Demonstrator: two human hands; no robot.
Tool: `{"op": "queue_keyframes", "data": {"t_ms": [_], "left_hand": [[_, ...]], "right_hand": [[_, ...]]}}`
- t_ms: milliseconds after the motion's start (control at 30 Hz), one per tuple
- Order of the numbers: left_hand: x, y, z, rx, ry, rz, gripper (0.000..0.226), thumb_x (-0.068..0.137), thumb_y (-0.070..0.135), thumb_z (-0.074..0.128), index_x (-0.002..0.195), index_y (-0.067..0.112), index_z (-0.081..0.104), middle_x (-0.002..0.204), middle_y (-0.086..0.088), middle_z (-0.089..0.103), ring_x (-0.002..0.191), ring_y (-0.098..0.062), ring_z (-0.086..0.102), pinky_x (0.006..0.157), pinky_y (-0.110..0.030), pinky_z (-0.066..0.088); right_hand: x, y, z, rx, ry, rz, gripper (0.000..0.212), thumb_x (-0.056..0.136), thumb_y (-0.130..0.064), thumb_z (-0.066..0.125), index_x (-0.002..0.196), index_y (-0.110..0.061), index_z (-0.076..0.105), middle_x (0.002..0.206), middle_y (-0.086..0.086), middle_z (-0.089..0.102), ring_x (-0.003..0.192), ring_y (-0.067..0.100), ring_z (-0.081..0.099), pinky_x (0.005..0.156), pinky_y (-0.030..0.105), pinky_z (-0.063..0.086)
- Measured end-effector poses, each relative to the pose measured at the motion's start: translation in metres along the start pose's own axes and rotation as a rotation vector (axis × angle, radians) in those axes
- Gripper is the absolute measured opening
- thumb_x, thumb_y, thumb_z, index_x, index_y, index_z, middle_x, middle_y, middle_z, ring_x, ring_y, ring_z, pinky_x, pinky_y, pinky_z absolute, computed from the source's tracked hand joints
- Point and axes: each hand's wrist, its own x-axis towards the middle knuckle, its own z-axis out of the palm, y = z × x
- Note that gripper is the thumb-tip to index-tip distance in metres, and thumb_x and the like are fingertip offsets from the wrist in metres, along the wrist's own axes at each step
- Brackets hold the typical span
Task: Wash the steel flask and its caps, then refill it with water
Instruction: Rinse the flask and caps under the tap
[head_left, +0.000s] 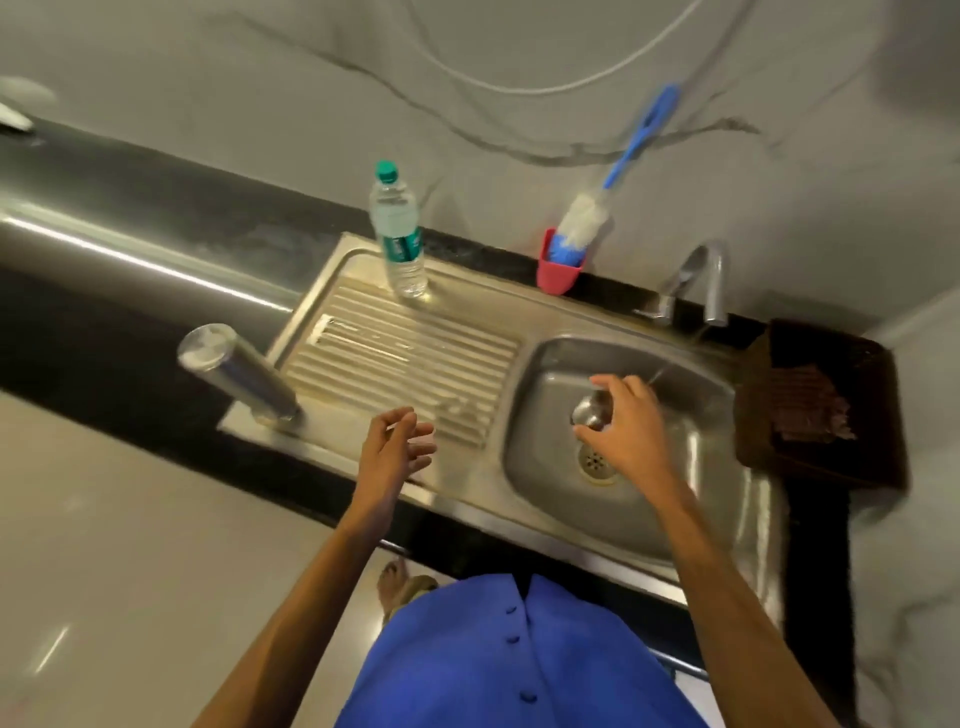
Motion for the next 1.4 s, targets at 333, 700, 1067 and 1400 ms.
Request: {"op": "queue_keyframes", "data": {"t_ms": [333, 700, 1067, 1400], "left_hand": [[-0.021, -0.014, -0.144, -0.11, 0.241, -0.13, 0.029, 0.111, 0.035, 0.046, 0.125, 0.018, 0.064, 0.112, -0.011, 0.074, 0.094, -0.021, 0.07, 0.083, -0.037, 0.057], [0.015, 0.0, -0.189, -0.062, 0.174, -0.176, 0.034, 0.112, 0.04, 0.043, 0.121, 0.019, 0.068, 0.107, -0.004, 0.077, 0.096, -0.019, 0.072, 0.084, -0.034, 0.059], [0.035, 0.023, -0.067, 0.0, -0.084, -0.156, 0.025, 0.104, 0.033, 0.061, 0.116, 0.014, 0.072, 0.102, -0.006, 0.077, 0.085, -0.018, 0.069, 0.078, -0.033, 0.054], [0.071, 0.025, 0.173, 0.527, -0.549, 0.05, 0.015, 0.104, 0.014, 0.063, 0.091, 0.022, 0.067, 0.076, 0.007, 0.072, 0.061, -0.004, 0.063, 0.054, -0.016, 0.047]], "right_hand": [[0.012, -0.208, 0.174, 0.081, -0.206, -0.413, 0.057, 0.076, -0.009, 0.078, 0.131, -0.013, 0.063, 0.125, 0.009, 0.056, 0.117, 0.025, 0.054, 0.095, 0.027, 0.047], [0.009, -0.235, 0.253, -0.262, -0.284, -0.434, 0.061, 0.082, -0.016, 0.077, 0.137, -0.018, 0.051, 0.133, 0.006, 0.052, 0.124, 0.028, 0.05, 0.089, 0.04, 0.053], [0.038, -0.097, 0.108, 0.086, -0.094, -0.132, 0.027, 0.087, -0.02, 0.077, 0.113, -0.012, 0.072, 0.114, 0.006, 0.07, 0.105, 0.023, 0.065, 0.092, 0.028, 0.047], [0.016, 0.133, -0.053, 0.175, -0.068, 0.376, 0.02, 0.086, -0.017, 0.08, 0.104, -0.015, 0.074, 0.099, 0.002, 0.073, 0.096, 0.017, 0.068, 0.087, 0.03, 0.053]]}}
